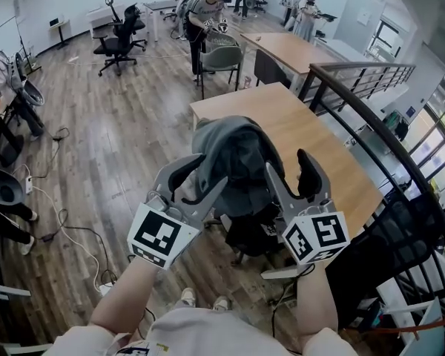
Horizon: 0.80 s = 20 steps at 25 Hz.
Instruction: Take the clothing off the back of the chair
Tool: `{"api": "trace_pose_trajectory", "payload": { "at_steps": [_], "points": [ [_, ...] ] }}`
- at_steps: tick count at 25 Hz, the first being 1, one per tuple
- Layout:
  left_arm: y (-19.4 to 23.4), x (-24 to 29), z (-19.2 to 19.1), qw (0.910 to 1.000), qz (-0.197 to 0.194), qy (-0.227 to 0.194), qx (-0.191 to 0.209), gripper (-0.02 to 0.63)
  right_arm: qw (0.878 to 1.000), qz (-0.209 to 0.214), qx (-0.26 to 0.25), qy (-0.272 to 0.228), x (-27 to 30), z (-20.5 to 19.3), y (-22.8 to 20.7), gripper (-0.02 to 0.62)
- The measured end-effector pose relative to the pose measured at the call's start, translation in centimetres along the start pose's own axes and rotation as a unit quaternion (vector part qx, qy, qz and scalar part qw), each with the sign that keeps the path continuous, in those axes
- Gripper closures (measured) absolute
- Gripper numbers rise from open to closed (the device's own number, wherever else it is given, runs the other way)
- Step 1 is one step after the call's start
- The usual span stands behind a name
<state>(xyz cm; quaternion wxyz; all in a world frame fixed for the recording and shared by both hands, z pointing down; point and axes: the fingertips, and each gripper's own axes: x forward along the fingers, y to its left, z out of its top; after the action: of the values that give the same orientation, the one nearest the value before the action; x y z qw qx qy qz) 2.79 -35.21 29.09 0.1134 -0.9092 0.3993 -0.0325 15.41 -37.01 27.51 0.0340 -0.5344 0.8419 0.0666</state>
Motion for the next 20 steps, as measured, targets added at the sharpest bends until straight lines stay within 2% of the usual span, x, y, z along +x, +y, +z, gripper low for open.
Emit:
{"api": "trace_pose_trajectory", "payload": {
  "at_steps": [3, 7, 11, 14, 18, 20],
  "points": [
    [-0.6, 1.2, -1.8, 0.9996, -0.023, 0.014, -0.009, 0.362, 0.999, 0.025, -0.001, 0.024, 1.5, -2.1, -0.2, 0.212],
    [-0.9, 2.6, -5.2, 0.9985, -0.035, 0.041, -0.011, 0.327, 0.997, 0.047, -0.001, 0.067, 3.3, -6.2, -0.5, 0.156],
    [-1.4, 3.7, -7.9, 0.9958, -0.047, 0.068, -0.038, 0.317, 0.994, 0.052, 0.025, 0.096, 3.9, -9.5, -1.2, 0.143],
    [-1.4, 4.4, -9.6, 0.9952, -0.042, 0.085, -0.026, 0.314, 0.991, 0.057, 0.036, 0.112, 4.2, -11.6, -1.5, 0.138],
    [-2.2, 5.2, -11.5, 0.9933, -0.057, 0.097, -0.027, 0.266, 0.987, 0.074, 0.032, 0.138, 4.9, -13.3, -1.3, 0.137],
    [-2.2, 5.6, -12.1, 0.9934, -0.054, 0.097, -0.026, 0.261, 0.985, 0.082, 0.026, 0.148, 5.4, -13.9, -1.2, 0.137]
  ]
}}
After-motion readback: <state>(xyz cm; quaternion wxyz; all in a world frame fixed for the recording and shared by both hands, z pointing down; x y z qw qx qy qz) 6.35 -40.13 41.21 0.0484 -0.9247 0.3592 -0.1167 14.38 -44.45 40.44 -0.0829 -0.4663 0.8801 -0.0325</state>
